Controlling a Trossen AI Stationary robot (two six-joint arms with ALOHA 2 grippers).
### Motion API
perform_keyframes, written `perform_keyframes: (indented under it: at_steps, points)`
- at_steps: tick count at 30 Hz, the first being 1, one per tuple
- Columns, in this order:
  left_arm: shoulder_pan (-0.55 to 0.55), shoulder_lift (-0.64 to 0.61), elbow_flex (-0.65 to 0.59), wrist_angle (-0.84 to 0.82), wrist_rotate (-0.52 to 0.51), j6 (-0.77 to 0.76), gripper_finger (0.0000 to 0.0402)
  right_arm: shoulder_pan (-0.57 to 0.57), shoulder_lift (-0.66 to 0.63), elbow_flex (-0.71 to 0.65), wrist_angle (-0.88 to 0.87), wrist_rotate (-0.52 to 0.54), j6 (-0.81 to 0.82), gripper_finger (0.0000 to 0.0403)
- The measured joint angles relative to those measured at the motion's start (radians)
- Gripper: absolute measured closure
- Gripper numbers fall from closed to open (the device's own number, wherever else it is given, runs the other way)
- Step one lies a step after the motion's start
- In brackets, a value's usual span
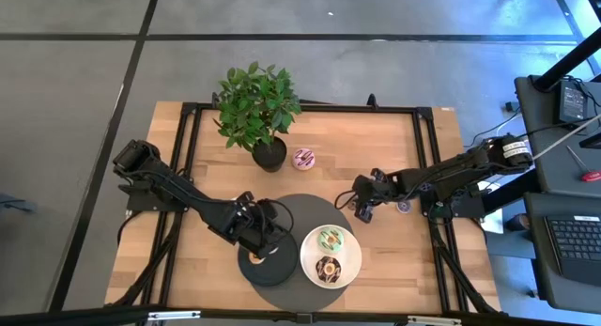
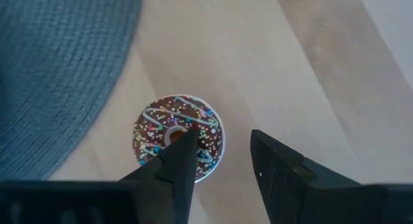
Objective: Pick & Place donuts
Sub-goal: Put the small brown sprinkled donut into the black plate
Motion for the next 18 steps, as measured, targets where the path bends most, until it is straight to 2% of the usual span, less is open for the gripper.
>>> perform_keyframes:
  at_steps: [12,18]
  points:
    - [0.0,0.0,0.0,0.0,0.001,0.0,0.0287,0.001,-0.001,0.0,0.006,-0.049,-0.024,0.039]
    - [0.0,0.0,0.0,0.0,0.002,0.0,0.0285,0.001,0.0,0.025,-0.019,-0.05,-0.053,0.0395]
